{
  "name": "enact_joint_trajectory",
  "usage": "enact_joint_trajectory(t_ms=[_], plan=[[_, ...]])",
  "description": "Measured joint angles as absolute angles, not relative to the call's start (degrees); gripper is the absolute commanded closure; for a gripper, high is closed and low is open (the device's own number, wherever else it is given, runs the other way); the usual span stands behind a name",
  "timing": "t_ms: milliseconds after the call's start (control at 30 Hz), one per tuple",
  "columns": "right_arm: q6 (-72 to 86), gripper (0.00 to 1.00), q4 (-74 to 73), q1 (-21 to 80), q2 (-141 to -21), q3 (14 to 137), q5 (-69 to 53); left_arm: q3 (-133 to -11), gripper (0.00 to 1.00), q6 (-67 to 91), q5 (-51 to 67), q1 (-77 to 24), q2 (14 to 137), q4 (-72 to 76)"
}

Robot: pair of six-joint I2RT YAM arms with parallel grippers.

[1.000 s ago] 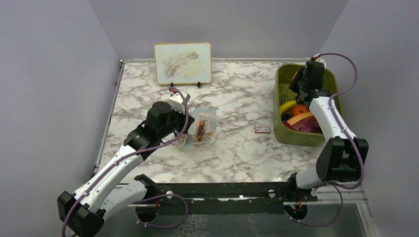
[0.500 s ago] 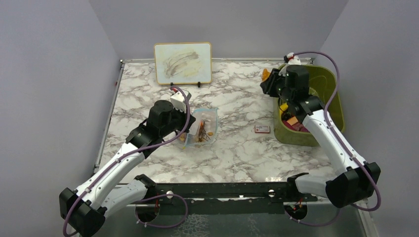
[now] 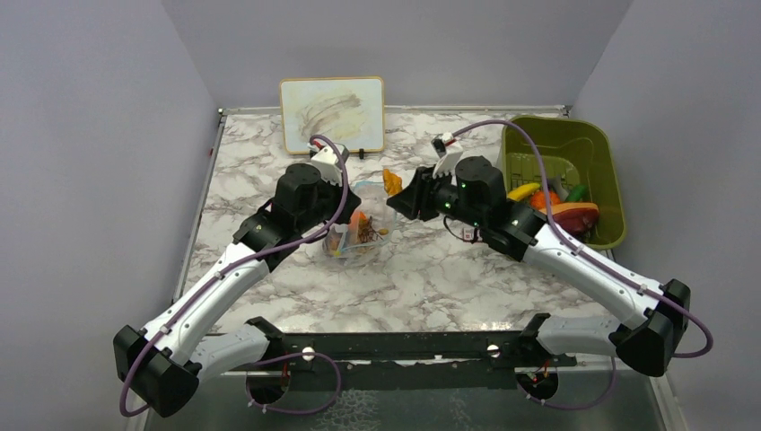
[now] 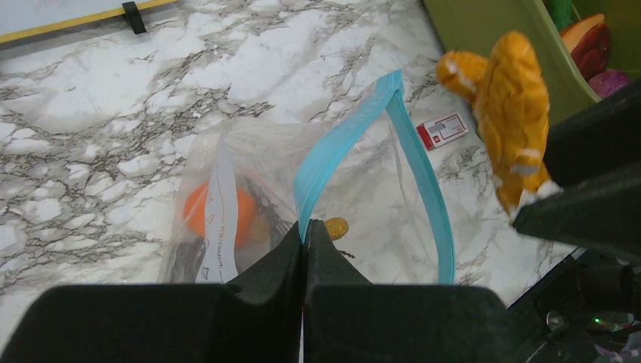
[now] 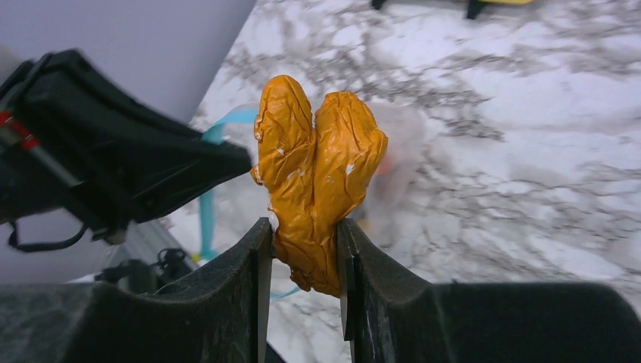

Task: Place the food in the zip-top bag and seal the zipper
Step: Place the fake vegetable in the zipper food storage bag.

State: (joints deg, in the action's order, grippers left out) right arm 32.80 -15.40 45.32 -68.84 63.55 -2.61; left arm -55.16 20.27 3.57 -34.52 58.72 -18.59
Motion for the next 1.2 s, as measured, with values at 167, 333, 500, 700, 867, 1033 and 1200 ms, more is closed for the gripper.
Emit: enact_joint_trajectory(t_ms=[167,333,500,700,867,1033,1200], plan=[[35.8,0.85,-11.6,49.6,-70.4,62.2,-3.7,-55.2,1.0,21.3,3.6,-34.5,59.3,-18.6],[38.4,0.83,-9.1,51.1,-72.3,61.6,-4.1,-55.3,1.0,22.2,3.6,-34.5,59.3,-18.6],[40.3,0.79,-8.1,51.4,-74.3,61.3,-3.8,-55.5,1.0,22.8,4.0,-34.5,59.2,-18.5],[40.8,0.71,-7.9,51.4,-76.6,61.3,-2.2,-55.5,1.0,23.0,4.6,-34.5,58.6,-18.5],[40.9,0.61,-8.0,51.4,-77.8,61.3,-1.5,-55.5,1.0,23.0,4.8,-34.5,58.1,-18.5],[41.1,0.49,-9.3,51.4,-78.0,61.5,-0.9,-55.5,1.0,23.0,5.0,-34.5,58.1,-18.5],[40.6,0.45,-10.4,51.4,-78.0,62.6,-0.9,-55.4,1.0,22.8,4.9,-34.5,58.0,-18.5]])
